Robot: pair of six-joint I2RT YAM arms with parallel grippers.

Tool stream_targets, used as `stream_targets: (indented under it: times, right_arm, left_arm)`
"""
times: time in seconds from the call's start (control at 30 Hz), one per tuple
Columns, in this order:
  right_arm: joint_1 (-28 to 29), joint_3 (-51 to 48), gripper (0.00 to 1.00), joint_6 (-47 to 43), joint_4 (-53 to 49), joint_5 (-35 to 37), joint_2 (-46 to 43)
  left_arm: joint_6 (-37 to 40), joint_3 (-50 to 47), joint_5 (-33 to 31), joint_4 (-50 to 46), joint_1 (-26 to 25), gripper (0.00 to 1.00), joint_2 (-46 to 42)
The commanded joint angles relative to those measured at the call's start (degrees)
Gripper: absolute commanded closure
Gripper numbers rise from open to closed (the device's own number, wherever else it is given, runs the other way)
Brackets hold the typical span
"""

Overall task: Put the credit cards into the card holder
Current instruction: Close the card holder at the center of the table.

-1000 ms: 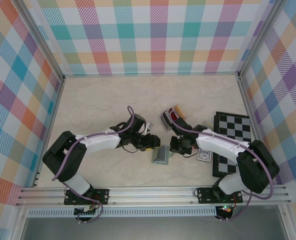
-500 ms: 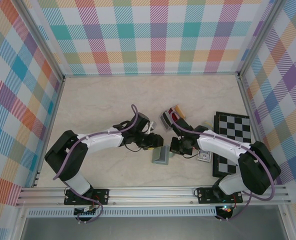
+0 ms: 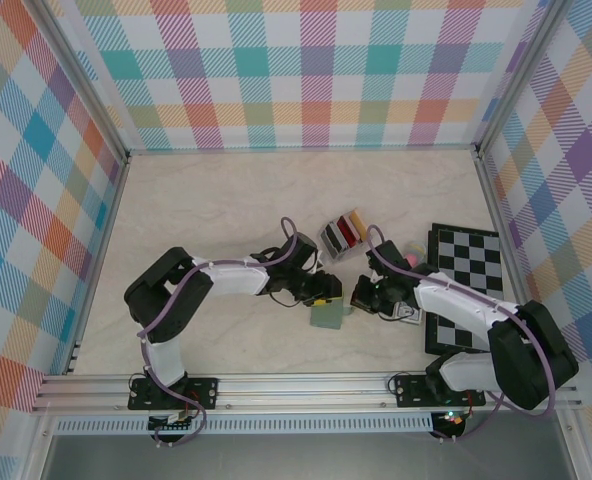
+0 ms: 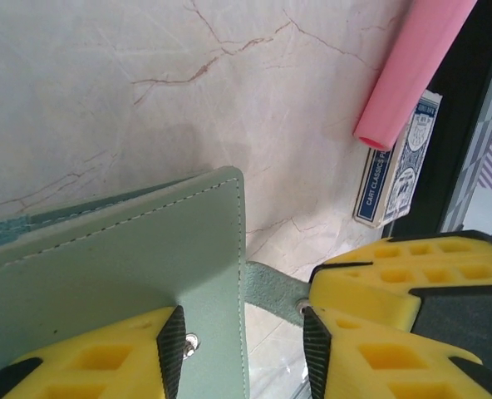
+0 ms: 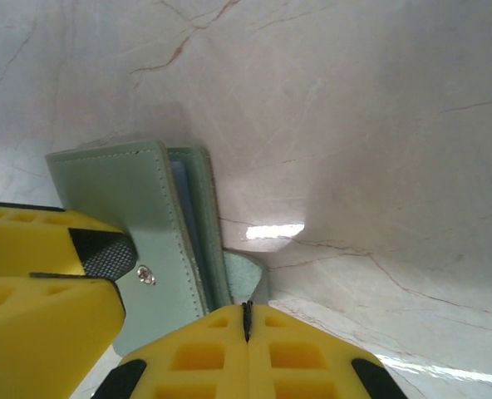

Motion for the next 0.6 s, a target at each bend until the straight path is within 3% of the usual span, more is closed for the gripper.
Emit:
stream_targets:
  times: [0.0,0.27,0.57]
  right_arm:
    - [-0.85,-0.98,1.00,-0.17,3.36,-5.23,-0.95]
    - [-1.03,0.83,0.97,-1.38,-0.09,-3.75,0.12]
    - [-1.03,2.24,0.90,-2.73,-1.98,-3.85,1.10]
  left_arm:
    - [-0.54,-1.85,-4.69,-1.51,-0.51,0.51,-3.82]
    - [5.64,-2.80,-10.62,-10.46,-0.46,0.45,-13.22]
    - [8.78,-3.29,-12.82,-16.78,-0.50,0.53,-9.59]
